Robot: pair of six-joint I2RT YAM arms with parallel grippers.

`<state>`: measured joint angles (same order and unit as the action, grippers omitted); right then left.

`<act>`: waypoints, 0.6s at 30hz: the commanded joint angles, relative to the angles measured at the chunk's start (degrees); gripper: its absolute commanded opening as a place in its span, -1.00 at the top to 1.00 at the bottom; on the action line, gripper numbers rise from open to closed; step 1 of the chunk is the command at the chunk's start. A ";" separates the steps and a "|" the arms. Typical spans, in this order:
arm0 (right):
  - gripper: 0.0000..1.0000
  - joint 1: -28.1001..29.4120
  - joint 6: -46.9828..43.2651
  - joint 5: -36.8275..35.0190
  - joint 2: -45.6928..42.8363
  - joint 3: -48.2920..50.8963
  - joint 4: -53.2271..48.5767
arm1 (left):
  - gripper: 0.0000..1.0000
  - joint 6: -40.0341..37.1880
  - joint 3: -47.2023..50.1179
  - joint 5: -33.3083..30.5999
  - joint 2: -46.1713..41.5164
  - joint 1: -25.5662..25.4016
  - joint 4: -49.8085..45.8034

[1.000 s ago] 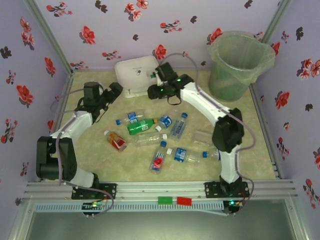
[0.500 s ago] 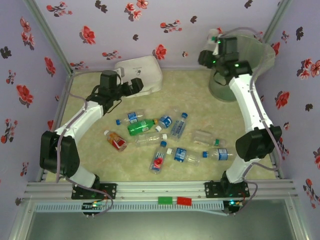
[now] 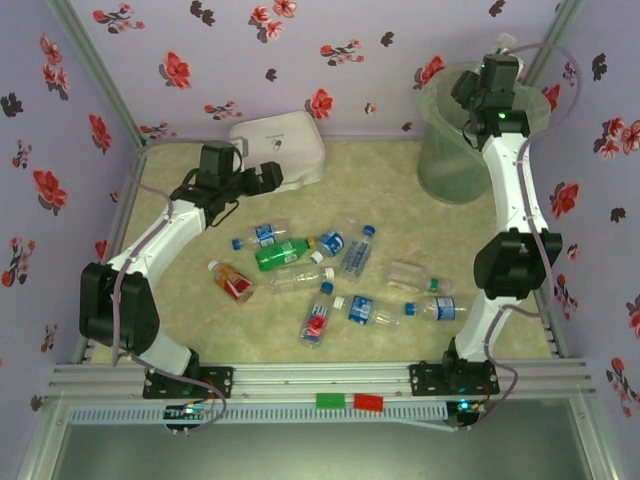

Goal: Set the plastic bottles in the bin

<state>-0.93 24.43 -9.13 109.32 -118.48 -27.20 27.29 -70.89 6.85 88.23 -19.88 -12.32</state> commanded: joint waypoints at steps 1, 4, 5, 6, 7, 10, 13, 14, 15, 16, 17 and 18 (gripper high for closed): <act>0.04 -1.25 2.43 -1.33 3.00 -3.93 0.08 | -0.99 -2.57 0.85 -1.14 -0.60 0.36 -2.16; -0.01 -1.69 2.86 -1.14 4.83 -4.44 -0.99 | -0.99 -3.46 0.11 -1.14 -0.08 0.36 -4.08; -0.03 -1.71 2.96 -0.92 5.31 -4.44 -1.19 | -0.99 -3.72 -0.24 -1.14 0.09 0.32 -4.75; -0.07 -1.79 3.10 -0.68 5.72 -4.47 -1.37 | -0.99 -3.95 -0.52 -1.10 0.28 0.35 -5.43; -0.10 -1.84 3.18 -0.42 5.97 -4.48 -1.60 | -0.99 -4.08 -0.80 -1.14 0.38 0.37 -5.95; -0.27 -2.01 3.38 0.42 6.59 -4.90 -2.36 | -0.99 -4.98 -1.63 -1.13 0.63 0.37 -7.38; -0.55 -2.23 3.00 0.69 6.37 -5.59 -3.18 | -0.99 -6.81 -2.51 -1.14 0.64 0.34 -9.29; -0.65 -2.24 2.71 0.71 6.27 -5.99 -3.48 | -0.99 -7.58 -2.90 -1.14 0.83 0.42 -10.09; -0.77 -2.24 2.26 0.82 6.01 -6.38 -3.80 | -0.99 -8.48 -3.36 -1.10 0.95 0.44 -11.00; -0.96 -2.24 1.92 0.86 5.78 -6.79 -4.11 | -0.99 -9.25 -3.82 -1.09 1.06 0.41 -11.82; -0.99 -2.24 1.54 1.06 5.38 -7.25 -4.39 | -0.99 -10.34 -4.36 -1.16 1.25 0.38 -12.87; -0.99 -2.24 1.12 1.30 4.90 -7.39 -4.55 | -0.99 -11.34 -4.96 -1.14 1.49 0.53 -13.79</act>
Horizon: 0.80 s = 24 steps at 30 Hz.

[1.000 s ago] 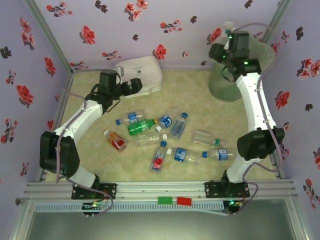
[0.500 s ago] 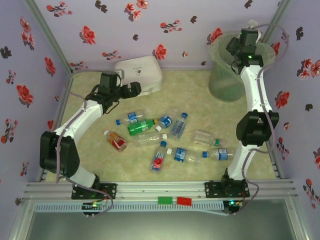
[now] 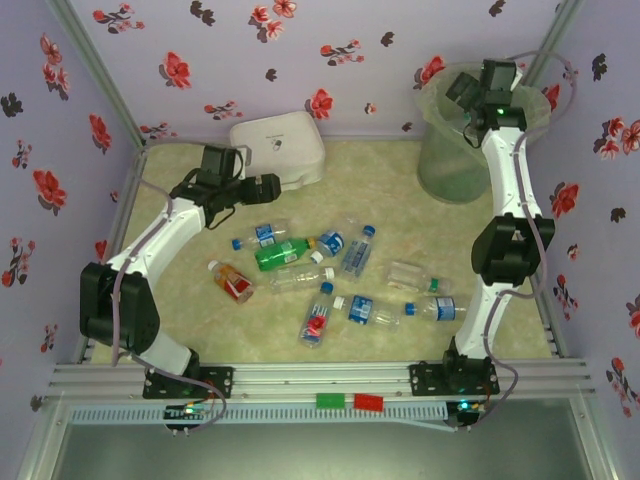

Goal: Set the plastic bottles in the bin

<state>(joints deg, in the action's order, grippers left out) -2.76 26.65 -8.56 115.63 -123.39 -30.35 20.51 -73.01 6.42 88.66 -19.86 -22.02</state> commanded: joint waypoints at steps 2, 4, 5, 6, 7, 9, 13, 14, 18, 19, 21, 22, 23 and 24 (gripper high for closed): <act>-0.99 -0.40 -1.42 1.53 -2.41 -2.34 -1.63 | -0.99 -6.56 -3.88 -0.54 1.46 0.52 -5.95; -0.99 -0.40 -1.53 2.65 -3.88 -1.57 -1.90 | -0.99 -8.40 -4.65 -0.35 1.78 0.45 -7.32; -0.99 -0.31 -1.43 3.24 -4.84 -0.53 -1.84 | -0.99 -9.25 -4.92 -0.23 1.81 0.51 -7.86; -0.99 -0.16 -1.17 3.98 -5.98 0.81 -1.46 | -0.99 -9.82 -5.03 -0.18 1.80 0.51 -8.36; -0.99 0.03 -1.01 4.67 -7.00 2.23 -0.88 | -0.99 -10.08 -5.03 -0.17 1.79 0.52 -8.70; -0.99 0.71 -0.69 6.00 -9.41 5.18 0.14 | -0.99 -10.51 -4.79 0.10 1.70 0.52 -9.41; -0.99 3.60 -1.37 7.73 -14.32 10.73 0.12 | -0.99 -14.15 -4.59 4.25 1.78 0.52 -12.37; -0.99 5.08 -1.88 7.69 -16.10 12.77 0.20 | -0.99 -15.59 -4.38 5.39 1.85 0.46 -13.39; -0.99 11.78 -2.68 7.51 -22.62 22.48 1.32 | -0.99 -21.01 -3.46 7.56 3.03 0.28 -17.51; -0.99 13.39 -2.51 7.65 -23.68 24.42 1.73 | -0.99 -21.47 -2.92 7.36 3.18 0.18 -17.82; -0.99 16.78 -1.71 8.49 -26.35 29.78 1.99 | -0.99 -22.18 -1.14 5.57 3.22 0.25 -17.12; -0.99 18.28 -1.20 8.91 -27.39 31.80 2.11 | -0.99 -22.68 -0.39 4.54 3.27 0.26 -16.56; -0.99 19.89 -0.36 9.96 -28.31 33.99 1.55 | -0.99 -23.20 0.39 3.38 3.52 0.26 -16.06; -0.99 21.20 0.56 11.11 -28.95 35.57 0.66 | -0.99 -23.63 0.94 2.11 3.80 0.34 -15.50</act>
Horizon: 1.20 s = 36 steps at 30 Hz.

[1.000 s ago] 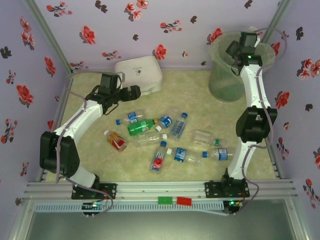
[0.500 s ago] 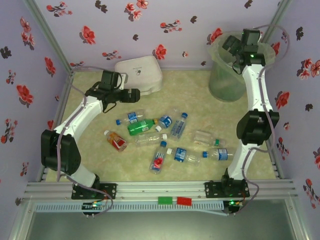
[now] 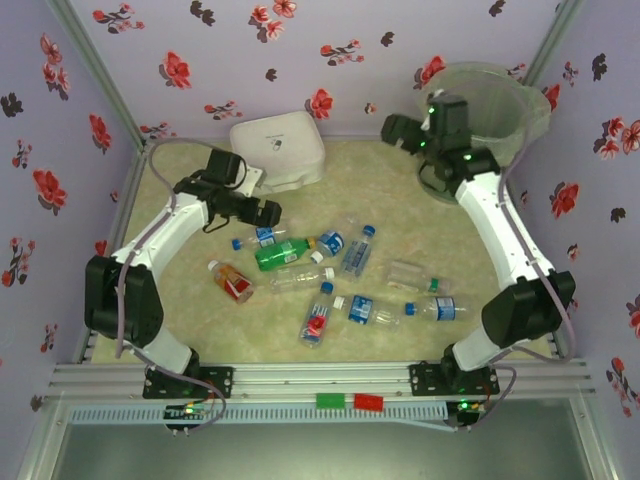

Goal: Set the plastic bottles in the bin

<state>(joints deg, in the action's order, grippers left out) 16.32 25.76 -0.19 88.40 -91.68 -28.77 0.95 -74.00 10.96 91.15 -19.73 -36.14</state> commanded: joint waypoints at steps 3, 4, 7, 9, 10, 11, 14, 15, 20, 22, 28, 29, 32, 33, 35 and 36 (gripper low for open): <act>-0.99 6.11 5.06 3.76 -3.70 9.64 0.15 | -0.99 -5.47 3.28 -4.50 2.85 0.38 0.11; -0.99 7.19 5.86 4.09 -4.27 11.50 0.90 | -0.99 -5.59 3.42 -4.66 3.33 0.52 0.42; -0.99 10.26 8.92 3.01 -4.87 16.12 2.09 | -0.98 -5.06 3.43 -5.20 5.39 0.80 1.56; -0.99 11.76 10.83 3.06 -4.77 19.16 3.87 | -0.98 -4.68 3.25 -4.92 6.96 0.84 2.25; -0.99 12.25 11.44 3.13 -4.54 20.33 4.65 | -0.97 -4.69 3.04 -4.69 7.63 0.85 2.38; -0.99 12.63 12.13 3.17 -4.22 21.18 5.29 | -0.97 -4.83 2.83 -4.55 8.45 0.86 2.40; -0.99 13.04 13.60 3.22 -3.51 22.37 7.44 | -0.96 -4.88 2.41 -3.46 10.44 0.93 2.12; -0.99 13.13 13.75 3.23 -3.38 22.50 7.85 | -0.96 -4.42 2.45 -3.23 10.96 0.89 2.13; -0.99 13.26 12.74 2.47 -3.32 22.08 7.69 | -0.95 -2.22 3.31 -3.26 12.11 0.97 2.67; -0.99 13.22 12.09 2.51 -3.19 21.74 7.35 | -0.95 -1.79 3.51 -3.49 12.46 0.93 3.09; -0.99 13.30 11.77 1.96 -2.83 21.72 7.49 | -0.91 -0.12 1.56 -7.07 15.43 1.50 2.45; -0.99 13.30 11.70 1.90 -2.67 21.72 7.67 | -0.90 0.08 1.01 -7.05 15.92 1.47 1.97; -0.99 13.30 10.79 2.63 -1.93 20.58 7.57 | -0.90 0.54 -0.39 -7.87 17.46 1.55 0.88; -0.99 13.26 10.38 2.81 -1.64 19.88 7.22 | -0.90 0.54 -0.67 -8.58 17.91 1.58 0.77; -0.99 13.30 9.54 2.91 -1.08 18.72 6.63 | -0.91 2.61 -1.04 -9.29 18.39 1.69 0.72; -0.99 13.32 9.15 2.99 -0.78 18.28 6.28 | -0.91 2.83 -1.06 -9.30 18.65 1.77 0.84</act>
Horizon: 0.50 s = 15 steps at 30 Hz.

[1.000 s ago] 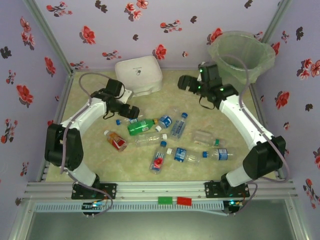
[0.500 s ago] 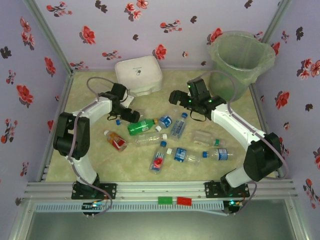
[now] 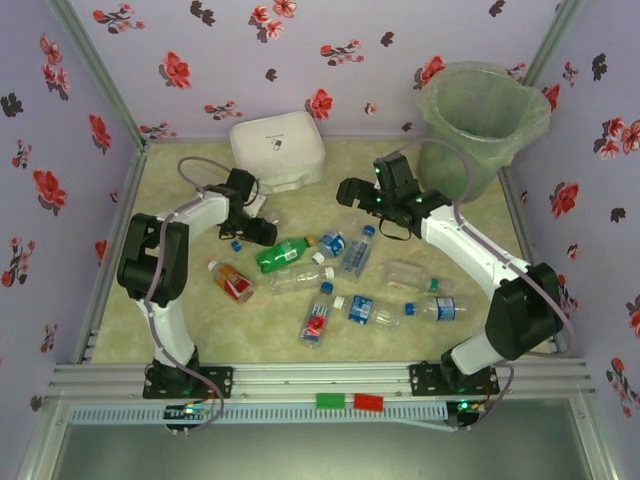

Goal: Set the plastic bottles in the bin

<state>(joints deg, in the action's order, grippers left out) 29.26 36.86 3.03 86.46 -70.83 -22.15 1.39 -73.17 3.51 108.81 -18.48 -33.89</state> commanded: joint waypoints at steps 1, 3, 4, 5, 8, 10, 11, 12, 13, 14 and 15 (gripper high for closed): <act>-0.99 0.36 -2.10 -0.24 1.36 -2.82 -0.44 | -0.91 2.52 -1.89 -1.92 1.11 0.50 -1.29; -0.99 0.39 -2.11 -0.04 1.45 -2.62 -0.11 | -0.90 2.62 -1.76 -1.84 1.48 0.51 -1.03; -0.99 0.36 -1.86 -0.06 1.37 -2.24 0.44 | -0.88 2.74 -1.65 -1.88 1.66 0.50 -1.00; -0.99 0.36 -1.57 0.18 1.25 -1.70 1.01 | -0.85 2.78 -1.59 -1.84 1.84 0.49 -0.95; -0.99 0.36 -1.00 0.75 0.73 -0.38 2.39 | -0.76 2.76 -1.58 -1.59 1.96 0.50 -1.09; -0.99 0.36 -1.08 0.99 0.96 -0.55 1.92 | -0.64 2.50 -1.63 -1.60 1.80 0.55 -1.18; -0.99 0.36 -1.39 1.02 1.16 -0.92 1.35 | -0.57 2.32 -1.72 -1.64 1.68 0.50 -1.26; -0.99 0.36 -1.45 1.23 1.37 -1.22 1.07 | -0.50 2.15 -1.76 -1.59 1.56 0.50 -1.40; -0.99 0.36 -1.46 1.51 1.42 -1.32 1.18 | -0.45 2.05 -1.72 -1.59 1.42 0.52 -1.44; -0.99 0.39 -1.43 1.92 1.44 -1.33 1.50 | -0.39 1.97 -1.64 -1.58 1.12 0.52 -1.38; -0.99 0.36 -1.33 2.33 1.61 -1.33 1.91 | -0.33 1.95 -1.50 -1.64 0.84 0.51 -1.20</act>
<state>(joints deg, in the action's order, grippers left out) 29.26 36.03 3.84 87.46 -71.79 -21.19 3.66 -73.67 2.50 109.82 -18.37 -33.95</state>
